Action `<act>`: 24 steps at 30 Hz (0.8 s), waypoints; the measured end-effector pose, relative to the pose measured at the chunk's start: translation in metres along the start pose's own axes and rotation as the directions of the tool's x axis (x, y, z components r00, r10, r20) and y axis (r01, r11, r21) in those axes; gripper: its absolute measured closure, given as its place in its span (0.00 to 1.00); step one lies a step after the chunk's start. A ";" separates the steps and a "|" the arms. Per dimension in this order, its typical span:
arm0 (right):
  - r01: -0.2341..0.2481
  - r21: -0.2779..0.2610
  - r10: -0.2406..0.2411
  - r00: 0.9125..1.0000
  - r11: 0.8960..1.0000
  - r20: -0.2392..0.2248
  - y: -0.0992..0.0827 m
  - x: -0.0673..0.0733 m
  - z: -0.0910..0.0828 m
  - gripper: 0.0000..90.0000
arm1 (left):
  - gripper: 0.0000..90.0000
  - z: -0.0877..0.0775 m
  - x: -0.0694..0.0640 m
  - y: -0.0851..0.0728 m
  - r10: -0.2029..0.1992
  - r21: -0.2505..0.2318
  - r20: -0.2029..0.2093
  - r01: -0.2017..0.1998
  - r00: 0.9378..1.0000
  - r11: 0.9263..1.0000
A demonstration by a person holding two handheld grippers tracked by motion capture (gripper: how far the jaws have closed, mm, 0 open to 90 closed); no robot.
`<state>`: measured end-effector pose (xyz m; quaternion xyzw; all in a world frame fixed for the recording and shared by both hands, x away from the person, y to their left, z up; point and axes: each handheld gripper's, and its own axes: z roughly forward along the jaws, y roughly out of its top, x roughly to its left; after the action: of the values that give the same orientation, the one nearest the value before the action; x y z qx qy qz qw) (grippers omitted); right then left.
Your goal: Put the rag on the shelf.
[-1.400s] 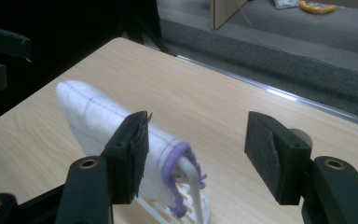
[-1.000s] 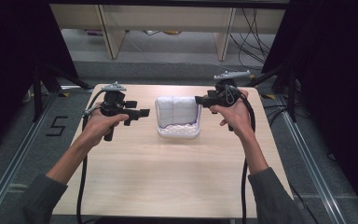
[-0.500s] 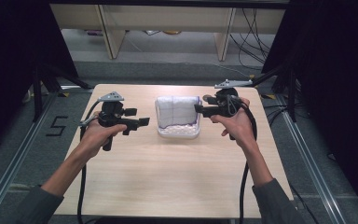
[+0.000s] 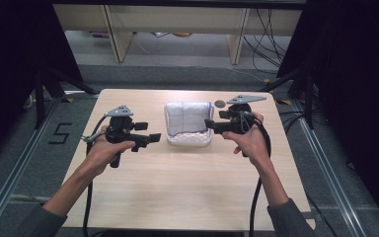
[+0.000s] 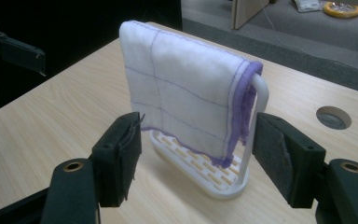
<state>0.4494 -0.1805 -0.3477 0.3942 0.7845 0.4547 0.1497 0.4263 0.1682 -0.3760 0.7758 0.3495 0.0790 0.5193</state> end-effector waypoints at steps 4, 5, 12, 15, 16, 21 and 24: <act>-0.024 0.004 0.024 1.000 1.000 -0.007 -0.008 0.001 -0.001 0.37 | 0.27 0.000 -0.004 -0.005 0.002 -0.003 0.002 -0.002 1.000 1.000; 0.001 -0.001 -0.001 1.000 1.000 -0.004 -0.009 0.000 -0.001 0.37 | 0.27 0.000 -0.005 -0.007 0.010 -0.009 -0.003 -0.010 1.000 1.000; -0.032 -0.020 0.031 0.999 0.999 -0.030 -0.022 0.003 -0.002 0.36 | 0.27 -0.001 -0.014 -0.016 0.046 -0.011 -0.009 -0.046 0.999 0.999; -0.017 -0.020 0.016 1.000 1.000 -0.023 -0.026 0.004 -0.001 0.36 | 0.27 -0.001 -0.017 -0.019 0.054 -0.007 -0.004 -0.054 0.999 0.999; -0.036 -0.004 0.036 0.999 0.999 -0.017 -0.027 0.007 -0.003 0.36 | 0.27 -0.001 -0.018 -0.020 0.051 -0.009 -0.005 -0.051 0.999 0.999; -0.021 -0.040 0.020 0.999 0.999 -0.028 -0.033 0.010 -0.003 0.36 | 0.27 -0.003 -0.019 -0.030 0.057 -0.004 -0.016 -0.057 0.998 0.998; -0.017 -0.027 0.016 0.999 0.999 -0.036 -0.038 0.012 -0.002 0.36 | 0.27 -0.004 -0.018 -0.038 0.051 0.009 -0.016 -0.051 0.999 0.999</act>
<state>0.4225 -0.1834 -0.3764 0.3903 0.7774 0.4737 0.1374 0.3933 0.1682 -0.4021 0.7859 0.3342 0.0971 0.5111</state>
